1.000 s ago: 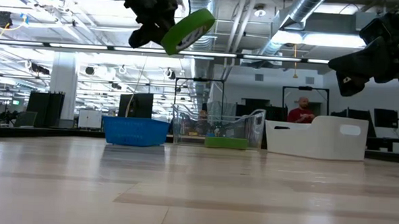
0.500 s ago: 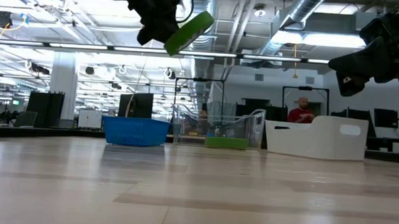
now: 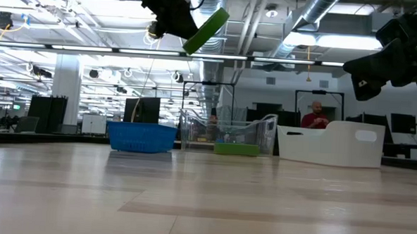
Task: Pick and place Stapler, Stapler remover, tape
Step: Put the green tape into the transparent bin
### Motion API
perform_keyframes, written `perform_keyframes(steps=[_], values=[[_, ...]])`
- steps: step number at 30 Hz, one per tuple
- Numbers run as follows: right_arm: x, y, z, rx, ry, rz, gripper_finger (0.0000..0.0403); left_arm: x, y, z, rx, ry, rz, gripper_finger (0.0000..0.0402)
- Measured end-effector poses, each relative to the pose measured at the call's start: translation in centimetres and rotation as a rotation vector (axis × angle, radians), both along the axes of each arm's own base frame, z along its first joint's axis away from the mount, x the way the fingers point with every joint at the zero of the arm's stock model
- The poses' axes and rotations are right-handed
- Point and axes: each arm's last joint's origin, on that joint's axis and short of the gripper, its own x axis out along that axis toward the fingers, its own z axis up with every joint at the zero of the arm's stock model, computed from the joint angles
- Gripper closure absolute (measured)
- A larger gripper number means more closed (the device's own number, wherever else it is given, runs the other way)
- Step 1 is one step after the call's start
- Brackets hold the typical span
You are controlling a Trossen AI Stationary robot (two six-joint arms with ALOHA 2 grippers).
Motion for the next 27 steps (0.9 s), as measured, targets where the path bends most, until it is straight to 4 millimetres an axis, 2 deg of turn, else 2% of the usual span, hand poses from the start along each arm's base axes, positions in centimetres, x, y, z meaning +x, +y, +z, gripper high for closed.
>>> perform_keyframes(steps=[10, 21, 27], values=[[0.0, 0.0, 0.0, 0.0, 0.0, 0.0, 0.0403, -0.2, 0.6, 0.0, 0.067, 0.033, -0.04, 0.0305], [0.0, 0.0, 0.0, 0.0, 0.0, 0.0, 0.0403, -1.5, 3.4, 0.1, 0.027, 0.007, -0.012, 0.0305], [0.0, 0.0, 0.0, 0.0, -0.001, 0.0, 0.0403, -1.8, 4.7, 1.8, 0.049, -0.034, 0.03, 0.0308]])
